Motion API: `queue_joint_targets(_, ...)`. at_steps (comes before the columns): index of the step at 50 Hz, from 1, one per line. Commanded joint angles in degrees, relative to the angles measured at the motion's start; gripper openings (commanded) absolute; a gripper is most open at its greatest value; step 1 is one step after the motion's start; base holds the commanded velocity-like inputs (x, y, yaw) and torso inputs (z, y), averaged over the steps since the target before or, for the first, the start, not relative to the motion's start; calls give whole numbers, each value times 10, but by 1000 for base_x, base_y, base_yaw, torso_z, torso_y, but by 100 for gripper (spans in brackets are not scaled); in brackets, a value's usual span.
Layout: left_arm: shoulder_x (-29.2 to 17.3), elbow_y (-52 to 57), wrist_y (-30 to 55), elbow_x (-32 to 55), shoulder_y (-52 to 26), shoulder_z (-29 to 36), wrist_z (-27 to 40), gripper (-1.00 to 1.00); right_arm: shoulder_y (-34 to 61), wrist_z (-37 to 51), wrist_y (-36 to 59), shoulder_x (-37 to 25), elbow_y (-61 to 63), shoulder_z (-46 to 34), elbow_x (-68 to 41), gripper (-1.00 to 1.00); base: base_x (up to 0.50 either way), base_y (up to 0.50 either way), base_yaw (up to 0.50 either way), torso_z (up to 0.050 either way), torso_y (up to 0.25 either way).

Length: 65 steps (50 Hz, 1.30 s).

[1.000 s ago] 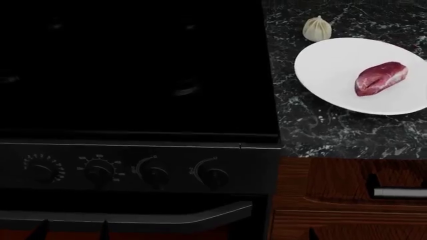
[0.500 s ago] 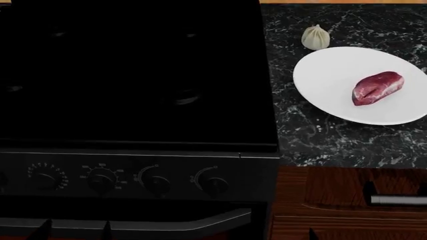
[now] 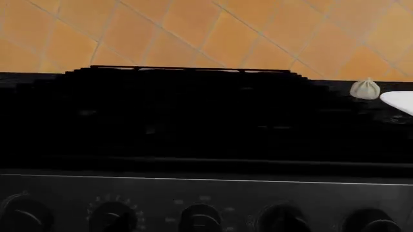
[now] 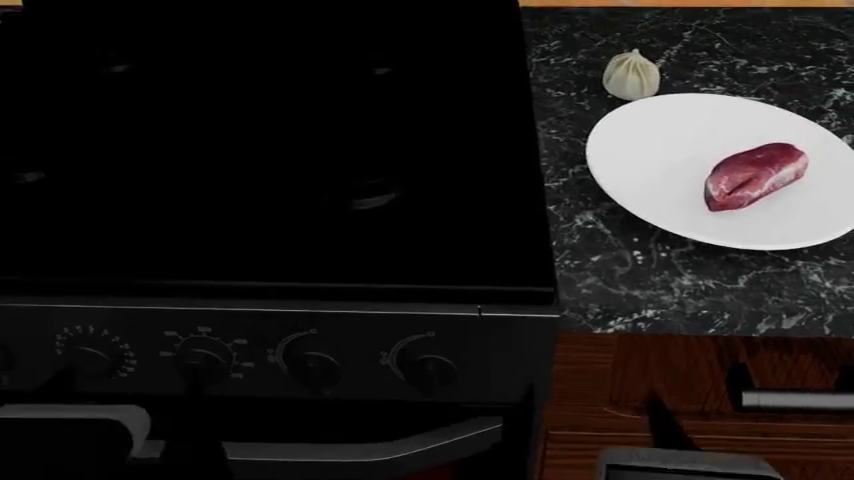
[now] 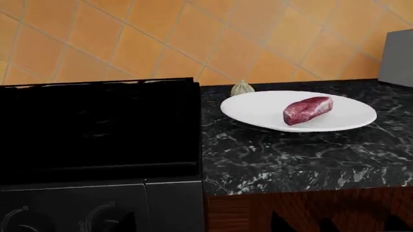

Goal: Pick the steak from the counter and place it in the microwave.

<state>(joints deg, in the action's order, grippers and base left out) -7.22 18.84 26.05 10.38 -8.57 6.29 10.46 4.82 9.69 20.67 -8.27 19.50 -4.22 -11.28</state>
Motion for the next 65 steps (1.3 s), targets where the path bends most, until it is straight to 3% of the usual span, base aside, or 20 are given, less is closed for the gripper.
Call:
queue_joint_targets(1, -7, 245, 271, 53, -69, -10, 51, 100, 38, 34, 207, -29, 220, 26, -62, 100, 0, 0, 0, 0, 0)
queue_joint_targets(11, 10, 411, 485, 124, -150, -36, 108, 100, 112, 72, 382, -30, 384, 85, -156, 100, 0, 0, 0, 0, 0)
queue_joint_targets(13, -35, 411, 480, 269, -178, -48, 230, 100, 130, 108, 398, -46, 405, 95, -207, 100, 0, 0, 0, 0, 0)
queue_joint_targets(17, -111, 411, 454, 508, -228, -55, 425, 100, 157, 267, 341, -148, 405, 77, -385, 100, 0, 0, 0, 0, 0)
queue_joint_targets(20, -147, 411, 432, 593, -255, -43, 506, 100, 180, 357, 279, -224, 405, 40, -468, 100, 0, 0, 0, 0, 0)
queue_joint_targets(26, -198, 411, 398, 741, -337, -10, 649, 100, 236, 462, 166, -330, 404, -56, -535, 100, 0, 0, 0, 0, 0)
queue_joint_targets(33, -223, 411, 361, 761, -368, 30, 680, 100, 286, 519, 78, -403, 404, -142, -555, 100, 0, 0, 0, 0, 0)
queue_joint_targets(42, -266, 411, 298, 765, -395, 90, 713, 100, 292, 533, 44, -425, 403, -179, -544, 100, 0, 0, 0, 0, 0)
queue_joint_targets(54, -356, 411, 153, 719, -431, 229, 730, 100, 380, 584, -70, -506, 404, -332, -525, 100, 215, 0, 0, 0, 0)
queue_joint_targets(65, -416, 411, 45, 685, -494, 367, 753, 100, 405, 593, -94, -519, 404, -373, -520, 100, 416, 0, 0, 0, 0)
